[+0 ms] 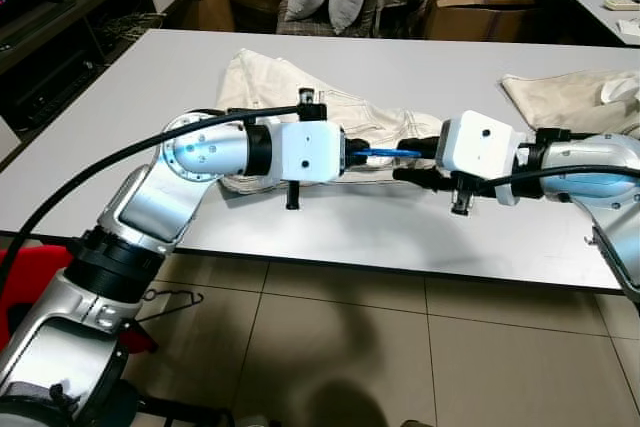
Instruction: Hang hanger
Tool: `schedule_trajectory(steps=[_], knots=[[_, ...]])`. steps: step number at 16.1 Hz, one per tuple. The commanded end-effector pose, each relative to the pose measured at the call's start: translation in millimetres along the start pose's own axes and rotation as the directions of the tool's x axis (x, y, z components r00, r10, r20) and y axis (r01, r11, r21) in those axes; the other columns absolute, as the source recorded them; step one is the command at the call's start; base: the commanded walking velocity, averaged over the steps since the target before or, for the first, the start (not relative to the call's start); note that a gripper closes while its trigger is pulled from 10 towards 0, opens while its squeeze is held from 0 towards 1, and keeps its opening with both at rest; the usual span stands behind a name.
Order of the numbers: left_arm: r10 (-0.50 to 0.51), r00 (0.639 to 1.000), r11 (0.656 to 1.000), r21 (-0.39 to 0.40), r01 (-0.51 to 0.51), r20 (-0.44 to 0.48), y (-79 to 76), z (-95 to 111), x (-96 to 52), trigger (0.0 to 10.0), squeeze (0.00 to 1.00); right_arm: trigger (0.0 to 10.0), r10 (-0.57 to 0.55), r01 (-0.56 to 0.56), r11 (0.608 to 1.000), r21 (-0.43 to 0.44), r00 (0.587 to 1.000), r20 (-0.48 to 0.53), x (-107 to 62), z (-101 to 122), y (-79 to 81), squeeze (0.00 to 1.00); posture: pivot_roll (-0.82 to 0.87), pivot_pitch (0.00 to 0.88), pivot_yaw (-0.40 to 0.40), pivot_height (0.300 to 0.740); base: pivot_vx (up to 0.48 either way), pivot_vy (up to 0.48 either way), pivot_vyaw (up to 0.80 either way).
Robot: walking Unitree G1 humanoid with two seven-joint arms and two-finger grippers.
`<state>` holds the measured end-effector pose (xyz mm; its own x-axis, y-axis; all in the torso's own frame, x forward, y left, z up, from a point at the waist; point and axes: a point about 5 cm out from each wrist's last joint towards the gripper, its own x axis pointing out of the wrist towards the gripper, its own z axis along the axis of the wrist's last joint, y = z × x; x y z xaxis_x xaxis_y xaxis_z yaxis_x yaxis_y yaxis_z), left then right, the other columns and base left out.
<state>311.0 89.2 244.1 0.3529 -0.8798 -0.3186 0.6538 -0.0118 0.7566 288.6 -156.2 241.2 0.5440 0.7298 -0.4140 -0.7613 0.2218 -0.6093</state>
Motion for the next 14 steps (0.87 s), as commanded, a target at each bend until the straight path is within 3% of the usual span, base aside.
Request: schedule_trajectory(steps=[1, 14], knots=[[-0.015, 1.000, 0.999, 0.036, 0.014, 0.020, 2.5, 8.9, 1.9, 10.0, 0.00, 0.0, 0.007, -0.007, 1.000, -0.026, 1.000, 0.011, 2.7, 4.4, -2.5, 0.00, -0.06, 0.000, 0.040, 0.740, 0.000, 0.000, 0.00], [-0.015, 0.999, 1.000, 0.008, 0.015, 0.040, 3.7, 14.3, 3.3, 10.0, 0.00, 0.0, 0.001, -0.001, 1.000, -0.015, 0.999, 0.032, 8.4, 4.3, -4.3, 0.00, -0.06, 0.000, 0.042, 0.740, 0.000, 0.000, 0.00]])
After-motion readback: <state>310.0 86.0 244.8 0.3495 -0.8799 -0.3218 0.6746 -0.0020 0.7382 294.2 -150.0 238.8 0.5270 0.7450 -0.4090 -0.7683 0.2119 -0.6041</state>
